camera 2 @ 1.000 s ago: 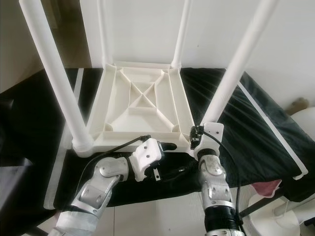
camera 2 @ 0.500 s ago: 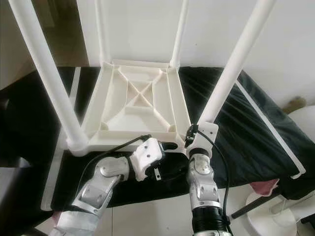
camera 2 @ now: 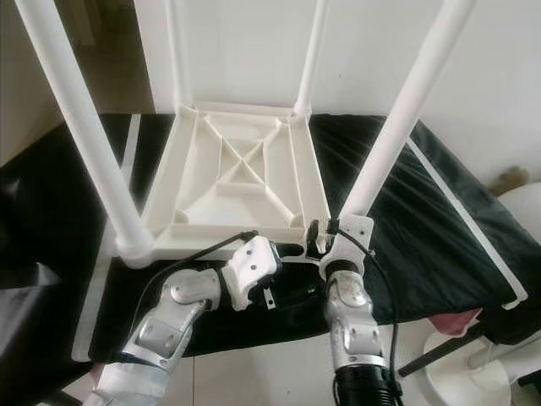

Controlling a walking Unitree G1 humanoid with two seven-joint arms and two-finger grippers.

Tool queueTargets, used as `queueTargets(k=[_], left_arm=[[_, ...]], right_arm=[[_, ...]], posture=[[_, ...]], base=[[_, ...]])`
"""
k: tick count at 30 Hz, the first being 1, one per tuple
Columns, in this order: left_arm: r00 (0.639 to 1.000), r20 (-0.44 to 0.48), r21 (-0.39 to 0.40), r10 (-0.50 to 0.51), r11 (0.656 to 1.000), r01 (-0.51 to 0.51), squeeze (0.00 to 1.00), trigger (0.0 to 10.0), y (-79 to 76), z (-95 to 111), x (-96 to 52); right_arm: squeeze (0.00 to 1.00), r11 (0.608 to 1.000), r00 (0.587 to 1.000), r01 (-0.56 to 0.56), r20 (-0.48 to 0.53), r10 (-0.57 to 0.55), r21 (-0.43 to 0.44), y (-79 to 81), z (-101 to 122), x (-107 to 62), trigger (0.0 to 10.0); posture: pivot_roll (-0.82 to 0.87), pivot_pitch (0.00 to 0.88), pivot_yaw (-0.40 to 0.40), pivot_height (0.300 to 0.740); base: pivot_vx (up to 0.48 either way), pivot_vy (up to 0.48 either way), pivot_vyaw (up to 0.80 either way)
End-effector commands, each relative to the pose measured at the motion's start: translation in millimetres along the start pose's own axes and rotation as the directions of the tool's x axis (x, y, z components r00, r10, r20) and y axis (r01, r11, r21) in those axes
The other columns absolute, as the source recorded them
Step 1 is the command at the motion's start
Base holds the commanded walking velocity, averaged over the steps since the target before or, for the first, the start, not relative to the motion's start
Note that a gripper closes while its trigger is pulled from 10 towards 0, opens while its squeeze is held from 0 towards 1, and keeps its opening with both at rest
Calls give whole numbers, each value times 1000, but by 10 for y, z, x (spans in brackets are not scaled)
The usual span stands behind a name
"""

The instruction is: Building children table

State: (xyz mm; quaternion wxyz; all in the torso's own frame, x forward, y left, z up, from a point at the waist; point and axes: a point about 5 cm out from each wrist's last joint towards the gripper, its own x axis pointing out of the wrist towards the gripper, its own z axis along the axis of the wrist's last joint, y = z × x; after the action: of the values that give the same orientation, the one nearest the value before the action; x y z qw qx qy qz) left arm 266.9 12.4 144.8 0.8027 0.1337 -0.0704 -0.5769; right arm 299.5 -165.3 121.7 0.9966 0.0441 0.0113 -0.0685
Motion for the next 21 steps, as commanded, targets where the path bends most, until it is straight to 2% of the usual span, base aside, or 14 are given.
queueTargets(k=[1,7,8,11,13,14,15,16,17,18,19,21], left_arm=[[986,-6,6,165,986,-165,0,10000,72,-11,-18],[986,-8,7,167,986,-167,0,10000,77,-10,-33],[986,-8,9,169,986,-169,0,10000,95,-3,-33],[985,-7,10,170,985,-170,0,10000,105,1,-33],[985,-6,10,170,985,-170,0,10000,109,4,-33],[985,-6,10,170,985,-170,0,10000,109,4,-33],[986,-6,10,169,986,-169,0,10000,111,6,-35],[985,-6,12,170,985,-170,0,10000,118,9,-43],[985,-6,12,170,985,-170,0,10000,118,9,-43],[985,-7,12,171,985,-171,0,10000,124,9,-49],[985,-7,12,171,985,-171,0,10000,124,9,-49],[985,-8,13,173,985,-173,0,10000,130,9,-56]], right_arm=[[0,1000,1000,-14,-4,14,-5,-118,6,-11,10000],[0,997,997,-79,-8,78,-21,-204,39,1,10000],[0,984,984,-176,-14,175,-43,-217,69,26,10000],[0,968,970,-243,-14,242,-67,-217,93,38,10000],[0,939,946,-324,-11,325,-116,-214,126,40,10000],[0,939,946,-324,-11,325,-116,-214,126,40,10000],[0,919,927,-373,-17,374,-132,-210,139,33,10000],[0,872,885,-463,-31,464,-161,-212,160,7,10000],[0,872,885,-463,-31,464,-161,-212,160,7,10000],[0,849,864,-501,-47,501,-169,-223,158,-5,10000],[0,849,864,-501,-47,501,-169,-223,158,-5,10000],[0,824,842,-538,-67,535,-177,-245,152,-13,10000]], posture=[[78,0,-88,740],[79,0,-85,740],[73,0,-79,740],[72,0,-76,740],[73,0,-74,740],[73,0,-74,740],[75,0,-74,740],[77,0,-73,740],[77,0,-73,740],[79,0,-73,740],[79,0,-73,740],[79,0,-72,740]], base=[[0,0,0],[0,0,0],[0,0,0],[0,0,0],[0,0,0],[0,0,0],[0,0,0],[0,0,0],[0,0,0],[0,0,0],[0,0,0],[0,0,0]])
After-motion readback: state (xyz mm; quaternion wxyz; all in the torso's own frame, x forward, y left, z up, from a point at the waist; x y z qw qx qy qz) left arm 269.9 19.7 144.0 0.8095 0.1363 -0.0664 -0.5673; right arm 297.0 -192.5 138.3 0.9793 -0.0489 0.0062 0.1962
